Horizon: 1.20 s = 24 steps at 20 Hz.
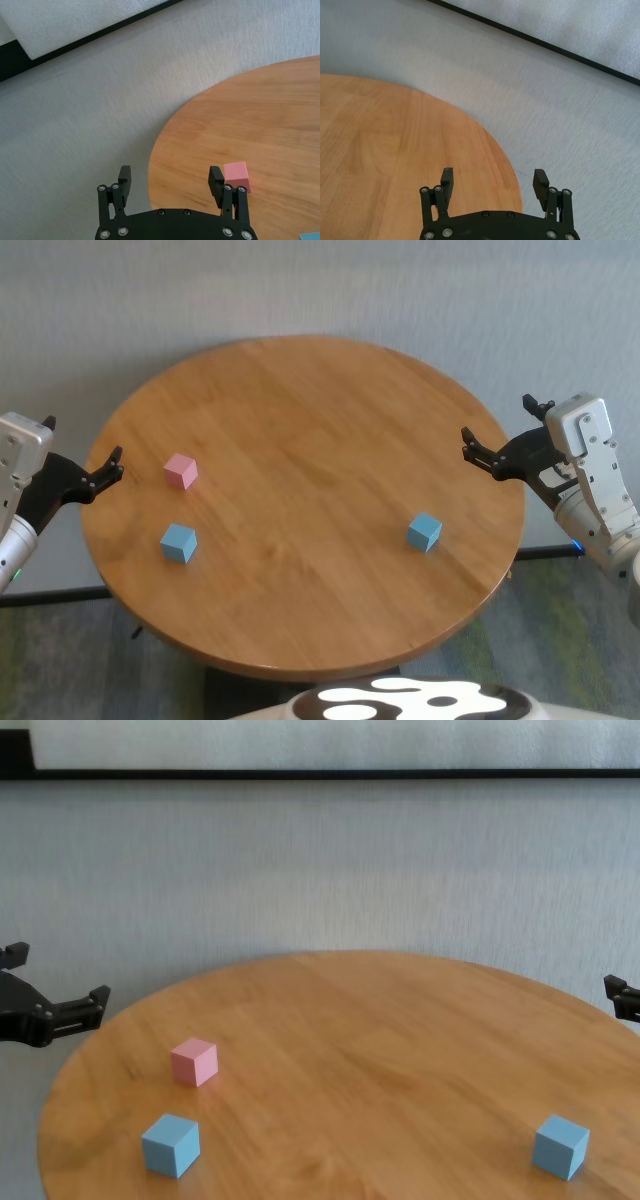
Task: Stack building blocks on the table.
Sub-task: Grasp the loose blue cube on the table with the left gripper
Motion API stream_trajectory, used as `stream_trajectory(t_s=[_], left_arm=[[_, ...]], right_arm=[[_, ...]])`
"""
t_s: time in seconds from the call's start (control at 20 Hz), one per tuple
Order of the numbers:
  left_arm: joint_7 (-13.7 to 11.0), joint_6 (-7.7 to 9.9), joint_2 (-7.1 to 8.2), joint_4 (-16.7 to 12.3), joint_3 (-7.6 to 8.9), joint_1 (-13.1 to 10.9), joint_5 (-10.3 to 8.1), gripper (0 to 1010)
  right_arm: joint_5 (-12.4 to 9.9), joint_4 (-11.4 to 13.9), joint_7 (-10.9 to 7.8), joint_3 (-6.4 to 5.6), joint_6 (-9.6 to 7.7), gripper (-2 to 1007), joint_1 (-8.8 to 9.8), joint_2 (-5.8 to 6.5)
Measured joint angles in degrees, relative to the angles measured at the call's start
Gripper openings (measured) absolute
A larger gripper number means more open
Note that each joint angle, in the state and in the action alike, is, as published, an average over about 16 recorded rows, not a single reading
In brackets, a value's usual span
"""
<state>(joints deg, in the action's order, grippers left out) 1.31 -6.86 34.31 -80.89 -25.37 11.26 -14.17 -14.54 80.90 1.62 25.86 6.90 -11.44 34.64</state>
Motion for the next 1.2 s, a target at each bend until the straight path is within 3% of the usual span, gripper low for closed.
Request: stream_trajectory(t_s=[0.3,0.85,1.05,1.2], left_arm=[[-0.7,-0.34,-0.06,0.4,0.15,0.2,0.08,1003],[-4.6,-3.16,-1.65,2.1,0.43,1.2,-0.68,1003],[-5.8,-1.86,-2.12,0.5,0.72,0.3,-1.83,1003],[-6.3,1.10,-2.17,-2.0,0.98,-1.1,-3.06,1003]], right_arm=[[0.0,0.0,0.00,0.00,0.00,1005,0.00,0.00],[0.0,0.0,0.00,0.00,0.00,1005,0.00,0.00],[0.0,0.0,0.00,0.00,0.00,1005,0.00,0.00],[0.0,0.0,0.00,0.00,0.00,1005,0.00,0.00]])
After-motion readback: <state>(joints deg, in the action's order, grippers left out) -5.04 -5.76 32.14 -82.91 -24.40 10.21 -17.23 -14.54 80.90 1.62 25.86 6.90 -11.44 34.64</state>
